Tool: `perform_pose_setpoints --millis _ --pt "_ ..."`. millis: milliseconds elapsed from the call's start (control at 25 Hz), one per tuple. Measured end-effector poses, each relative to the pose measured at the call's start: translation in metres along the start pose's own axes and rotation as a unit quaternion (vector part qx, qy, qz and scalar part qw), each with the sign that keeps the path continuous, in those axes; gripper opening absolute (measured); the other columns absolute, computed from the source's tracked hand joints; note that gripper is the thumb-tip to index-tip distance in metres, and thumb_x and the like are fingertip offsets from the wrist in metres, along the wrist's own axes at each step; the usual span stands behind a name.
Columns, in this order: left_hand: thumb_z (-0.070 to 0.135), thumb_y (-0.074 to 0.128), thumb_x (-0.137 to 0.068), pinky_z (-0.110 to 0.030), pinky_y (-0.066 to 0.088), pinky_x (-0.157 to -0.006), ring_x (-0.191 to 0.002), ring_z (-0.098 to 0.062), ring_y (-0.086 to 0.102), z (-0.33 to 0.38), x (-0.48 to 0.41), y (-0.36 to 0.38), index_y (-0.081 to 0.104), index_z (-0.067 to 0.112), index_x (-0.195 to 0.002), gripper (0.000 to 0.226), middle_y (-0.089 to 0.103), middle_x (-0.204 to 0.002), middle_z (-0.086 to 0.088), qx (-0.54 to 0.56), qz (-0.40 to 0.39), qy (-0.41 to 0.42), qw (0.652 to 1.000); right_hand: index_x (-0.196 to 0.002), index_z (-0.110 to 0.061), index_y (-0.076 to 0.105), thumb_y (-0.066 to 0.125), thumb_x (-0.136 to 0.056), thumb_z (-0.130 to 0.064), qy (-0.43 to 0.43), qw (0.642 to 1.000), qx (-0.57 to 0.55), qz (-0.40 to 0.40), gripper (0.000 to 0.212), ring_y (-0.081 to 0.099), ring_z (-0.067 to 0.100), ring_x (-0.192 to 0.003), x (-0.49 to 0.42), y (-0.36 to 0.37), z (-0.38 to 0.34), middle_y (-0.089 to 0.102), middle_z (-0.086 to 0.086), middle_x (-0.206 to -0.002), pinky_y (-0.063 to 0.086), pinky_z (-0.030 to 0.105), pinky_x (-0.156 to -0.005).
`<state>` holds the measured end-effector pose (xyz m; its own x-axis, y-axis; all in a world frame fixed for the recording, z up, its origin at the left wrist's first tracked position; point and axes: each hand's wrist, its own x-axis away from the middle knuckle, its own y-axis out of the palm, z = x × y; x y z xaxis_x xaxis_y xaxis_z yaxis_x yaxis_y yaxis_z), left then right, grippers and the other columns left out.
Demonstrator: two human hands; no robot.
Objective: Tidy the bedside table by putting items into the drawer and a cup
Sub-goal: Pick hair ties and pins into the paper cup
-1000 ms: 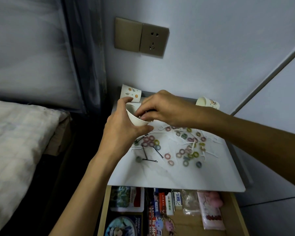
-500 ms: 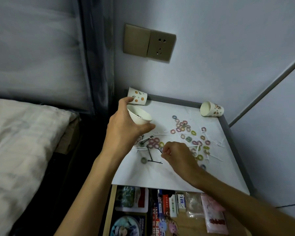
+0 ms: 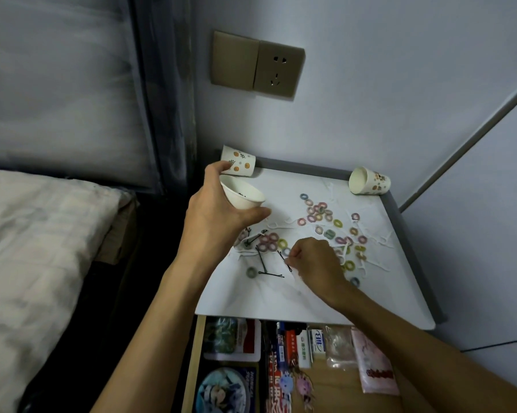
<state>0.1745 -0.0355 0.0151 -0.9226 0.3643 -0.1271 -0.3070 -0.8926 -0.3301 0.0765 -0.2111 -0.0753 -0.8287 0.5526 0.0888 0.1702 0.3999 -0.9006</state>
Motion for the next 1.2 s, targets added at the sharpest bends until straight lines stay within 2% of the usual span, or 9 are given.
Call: perform_pose_setpoints --millis 160,280,440,520,640,720,800,880,1200 --pt "0.033 0.090 -0.061 -0.028 0.053 -0.080 -0.098 -0.013 0.059 0.001 0.001 0.001 0.043 0.030 -0.134 0.087 0.060 -0.118 0.005 -0.006 -0.005 0.001 1.000 -0.081 -0.009 0.057 0.049 -0.085 0.003 -0.089 0.968 0.236 0.018 0.015 0.065 0.027 -0.080 0.006 0.001 -0.013 0.065 0.007 -0.086 0.041 0.031 -0.059" --pt "0.032 0.090 -0.062 -0.025 0.051 -0.080 -0.099 -0.013 0.059 0.001 0.002 0.000 0.043 0.029 -0.134 0.086 0.060 -0.118 0.005 -0.002 -0.003 0.003 1.000 -0.094 -0.006 0.060 0.051 -0.081 0.012 -0.123 0.949 0.289 0.017 0.024 0.064 0.029 -0.088 0.010 -0.001 -0.016 0.064 0.012 -0.097 0.033 0.031 -0.060" --pt "0.031 0.090 -0.062 -0.031 0.054 -0.084 -0.099 -0.013 0.059 0.002 0.002 -0.003 0.044 0.029 -0.133 0.085 0.059 -0.117 0.005 0.008 0.000 0.002 1.000 -0.060 -0.005 0.058 0.080 -0.030 0.021 -0.139 0.945 0.289 0.063 0.046 0.056 0.024 -0.046 0.012 0.008 -0.009 0.056 0.011 -0.058 0.024 0.023 -0.040" --pt "0.031 0.090 -0.062 -0.032 0.055 -0.083 -0.098 -0.013 0.059 0.002 0.002 -0.004 0.043 0.029 -0.133 0.085 0.059 -0.117 0.005 0.008 -0.002 0.004 1.000 -0.055 -0.007 0.055 0.079 -0.022 0.021 -0.146 0.949 0.269 0.073 0.049 0.052 0.023 -0.041 0.009 0.012 -0.004 0.052 0.009 -0.052 0.023 0.021 -0.038" --pt "0.031 0.090 -0.062 -0.028 0.055 -0.077 -0.091 -0.004 0.058 0.003 0.003 -0.006 0.044 0.030 -0.133 0.085 0.058 -0.112 0.008 0.012 -0.001 0.001 1.000 -0.060 -0.010 0.055 0.081 -0.033 0.019 -0.170 0.950 0.242 0.098 0.048 0.049 0.018 -0.041 0.010 0.006 -0.002 0.051 0.005 -0.052 0.022 0.021 -0.039" --pt "0.031 0.090 -0.063 -0.025 0.053 -0.076 -0.091 -0.002 0.058 0.003 0.002 -0.007 0.044 0.030 -0.133 0.085 0.057 -0.110 0.009 0.016 0.002 0.002 1.000 -0.072 -0.011 0.058 0.083 -0.052 0.012 -0.199 0.953 0.193 0.121 0.039 0.052 0.017 -0.048 0.012 0.004 0.000 0.056 0.003 -0.059 0.030 0.023 -0.039" --pt "0.032 0.090 -0.062 -0.026 0.053 -0.078 -0.091 -0.005 0.058 0.002 0.001 -0.008 0.043 0.030 -0.134 0.085 0.057 -0.111 0.009 0.014 0.003 0.003 1.000 -0.086 -0.011 0.065 0.078 -0.067 0.007 -0.275 0.947 0.136 0.092 0.030 0.060 0.020 -0.065 0.015 0.008 0.002 0.064 0.004 -0.075 0.046 0.028 -0.049" --pt "0.032 0.090 -0.062 -0.026 0.053 -0.078 -0.092 -0.004 0.058 0.001 0.002 -0.007 0.043 0.030 -0.133 0.086 0.057 -0.111 0.009 0.013 0.002 0.006 1.000 -0.090 -0.013 0.068 0.080 -0.067 0.005 -0.324 0.934 0.146 0.043 0.031 0.063 0.021 -0.076 0.022 0.013 0.003 0.066 0.003 -0.082 0.052 0.031 -0.057" --pt "0.031 0.090 -0.063 -0.006 0.045 -0.066 -0.089 0.003 0.055 -0.001 0.001 -0.008 0.043 0.029 -0.134 0.085 0.056 -0.112 0.010 0.006 -0.003 0.011 1.000 -0.080 -0.014 0.068 0.078 -0.076 -0.009 -0.266 0.957 0.114 0.002 0.012 0.060 0.020 -0.081 0.020 0.021 0.003 0.061 0.000 -0.082 0.051 0.032 -0.062"
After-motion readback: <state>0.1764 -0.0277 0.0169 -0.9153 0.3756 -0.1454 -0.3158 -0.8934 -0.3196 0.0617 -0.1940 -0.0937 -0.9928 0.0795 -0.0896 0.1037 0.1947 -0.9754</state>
